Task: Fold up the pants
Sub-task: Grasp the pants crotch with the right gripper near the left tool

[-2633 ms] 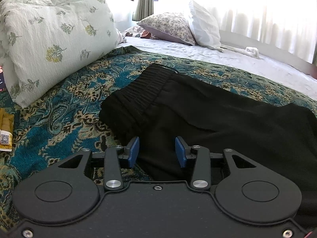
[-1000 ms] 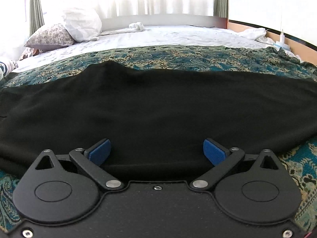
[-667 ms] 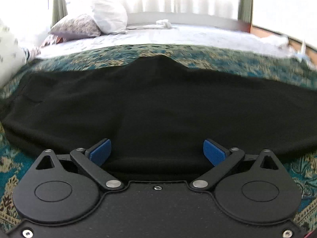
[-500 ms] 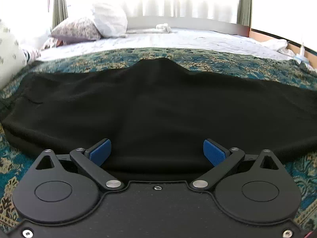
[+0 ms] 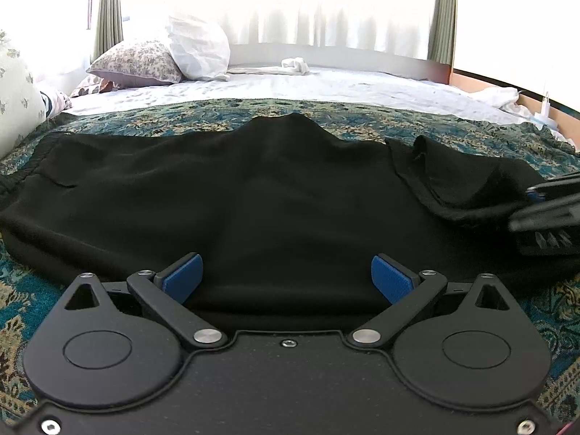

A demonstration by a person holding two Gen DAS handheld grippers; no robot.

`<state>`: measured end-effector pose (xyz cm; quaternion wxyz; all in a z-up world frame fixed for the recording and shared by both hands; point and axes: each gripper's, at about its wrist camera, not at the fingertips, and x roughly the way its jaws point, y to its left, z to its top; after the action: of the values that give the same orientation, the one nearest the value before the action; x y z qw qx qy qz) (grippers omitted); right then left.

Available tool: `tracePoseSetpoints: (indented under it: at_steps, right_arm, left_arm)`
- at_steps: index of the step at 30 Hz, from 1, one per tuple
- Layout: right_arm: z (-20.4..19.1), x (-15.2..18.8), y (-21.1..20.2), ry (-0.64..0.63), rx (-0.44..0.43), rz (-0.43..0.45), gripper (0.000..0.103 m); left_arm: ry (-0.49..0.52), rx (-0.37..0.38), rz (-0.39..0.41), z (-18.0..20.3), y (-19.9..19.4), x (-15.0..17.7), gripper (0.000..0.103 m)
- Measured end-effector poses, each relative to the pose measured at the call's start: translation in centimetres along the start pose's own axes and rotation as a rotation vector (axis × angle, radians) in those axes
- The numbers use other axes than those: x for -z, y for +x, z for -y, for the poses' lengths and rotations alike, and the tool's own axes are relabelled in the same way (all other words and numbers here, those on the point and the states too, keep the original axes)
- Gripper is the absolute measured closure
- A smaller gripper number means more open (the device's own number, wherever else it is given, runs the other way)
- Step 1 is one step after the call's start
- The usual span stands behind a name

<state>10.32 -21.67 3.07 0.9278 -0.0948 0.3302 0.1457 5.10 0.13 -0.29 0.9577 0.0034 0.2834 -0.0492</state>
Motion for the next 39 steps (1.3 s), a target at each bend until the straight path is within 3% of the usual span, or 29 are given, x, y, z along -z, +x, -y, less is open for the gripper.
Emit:
tracePoseSetpoints:
  at_steps: [5, 11, 13, 16, 17, 20, 22, 24, 28, 39]
  right_arm:
    - [-1.9, 1.1, -2.0, -0.073, -0.057, 0.022, 0.030]
    - [-2.1, 1.6, -4.8, -0.054, -0.141, 0.092, 0.020]
    - [-1.9, 1.8, -5.3, -0.038, -0.130, 0.114, 0.017]
    - [-2.2, 2.1, -4.2, -0.074, -0.032, 0.075, 0.017]
    - [-2.2, 2.3, -3.7, -0.077, -0.011, 0.061, 0.019]
    - [-1.6, 2.4, -2.5, -0.005, -0.019, 0.043, 0.037]
    - [-1.2, 2.4, -2.0, 0.055, -0.040, 0.043, 0.075]
    - [-1.2, 2.3, -1.6, 0.102, -0.042, 0.051, 0.091]
    - [-2.4, 1.9, -1.7, 0.122, -0.047, 0.096, 0.093]
    - [-4.9, 1.9, -1.5, 0.094, -0.110, 0.116, 0.092]
  left_arm:
    - [-0.003, 0.004, 0.004, 0.0, -0.1, 0.1, 0.003]
    - [-0.008, 0.010, 0.008, -0.1, -0.2, 0.1, 0.003]
    - [-0.008, 0.011, 0.010, -0.2, -0.2, 0.1, 0.003]
    - [-0.009, 0.013, 0.010, -0.2, -0.2, 0.1, 0.003]
    - [-0.011, 0.015, 0.011, -0.2, -0.2, 0.1, 0.003]
    - [-0.023, 0.026, 0.013, -0.4, -0.4, 0.1, 0.003]
    - [-0.036, 0.038, 0.015, -0.7, -0.5, 0.0, 0.003]
    - [-0.055, 0.052, 0.020, -1.0, -0.7, 0.0, 0.003]
    - [-0.086, 0.073, 0.032, -1.5, -0.9, 0.1, 0.003]
    - [-0.125, 0.093, 0.044, -2.0, -1.1, 0.1, 0.004]
